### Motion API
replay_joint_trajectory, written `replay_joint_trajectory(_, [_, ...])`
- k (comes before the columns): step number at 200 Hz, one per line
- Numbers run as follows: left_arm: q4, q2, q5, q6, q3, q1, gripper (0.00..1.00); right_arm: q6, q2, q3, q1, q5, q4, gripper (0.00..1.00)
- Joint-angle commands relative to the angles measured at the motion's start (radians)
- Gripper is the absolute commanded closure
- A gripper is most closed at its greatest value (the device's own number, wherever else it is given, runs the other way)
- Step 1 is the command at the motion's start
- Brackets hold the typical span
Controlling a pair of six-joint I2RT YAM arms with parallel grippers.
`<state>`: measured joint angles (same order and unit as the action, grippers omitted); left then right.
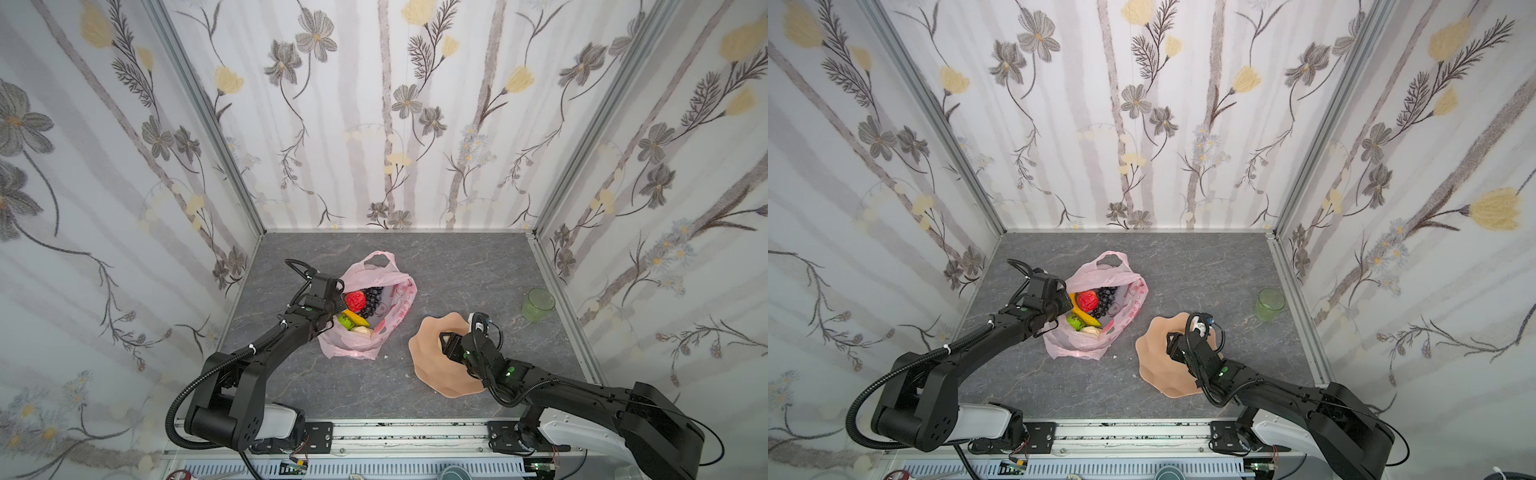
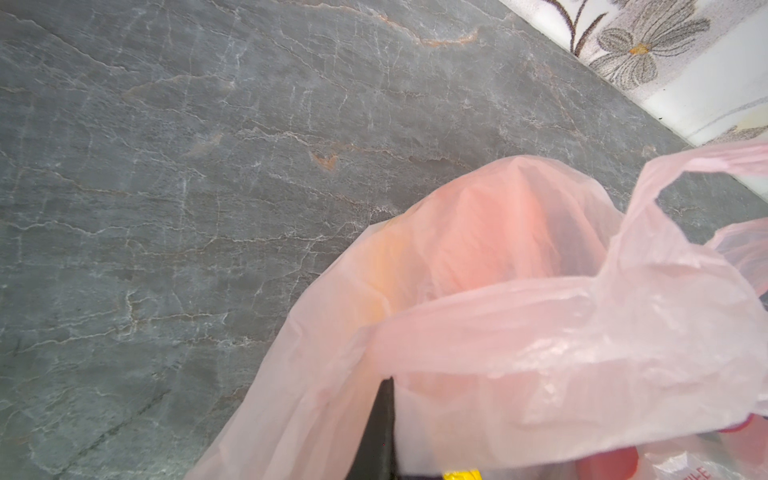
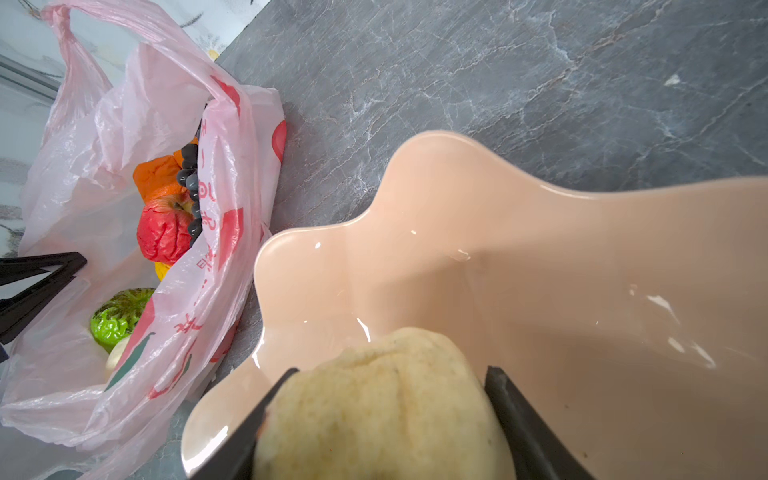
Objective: Take the fake fruits out of the plastic bag
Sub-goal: 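Grasp the cream bun with the right gripper and carry it to the peach bowl, then lower the cream bun into the peach bowl and open the right gripper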
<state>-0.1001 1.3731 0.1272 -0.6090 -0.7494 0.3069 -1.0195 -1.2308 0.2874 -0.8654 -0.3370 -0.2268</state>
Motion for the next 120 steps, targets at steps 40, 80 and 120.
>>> replay_joint_trajectory(40, [0.023, -0.011, 0.005, -0.006, -0.007, -0.003, 1.0, -0.112, 0.018, -0.057, -0.081, -0.186, -0.12, 0.4])
replay_joint_trajectory(80, [0.025, -0.008, -0.004, -0.009, -0.011, -0.004, 1.0, -0.119, -0.04, -0.058, -0.09, -0.192, -0.175, 0.32])
replay_joint_trajectory(120, [0.027, -0.009, -0.008, -0.006, 0.002, -0.004, 1.0, -0.13, -0.065, -0.054, -0.096, -0.197, -0.179, 0.2])
